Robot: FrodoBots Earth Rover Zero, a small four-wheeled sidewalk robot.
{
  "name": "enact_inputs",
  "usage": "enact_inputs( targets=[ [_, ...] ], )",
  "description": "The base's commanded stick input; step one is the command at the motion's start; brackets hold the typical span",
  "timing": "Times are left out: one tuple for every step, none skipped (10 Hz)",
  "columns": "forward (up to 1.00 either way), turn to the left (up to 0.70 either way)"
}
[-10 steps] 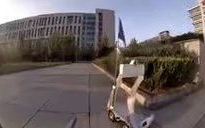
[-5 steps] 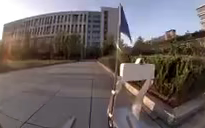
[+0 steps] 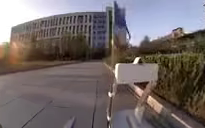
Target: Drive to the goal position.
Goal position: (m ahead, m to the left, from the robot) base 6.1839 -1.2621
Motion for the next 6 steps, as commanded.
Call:
enact_inputs(
  targets=[
    [0.70, 0.11],
    [0.70, 0.00],
    [0.11, 0.00],
    [0.51, 0.00],
    [0.70, 0.00],
    [0.70, 0.00]
  ],
)
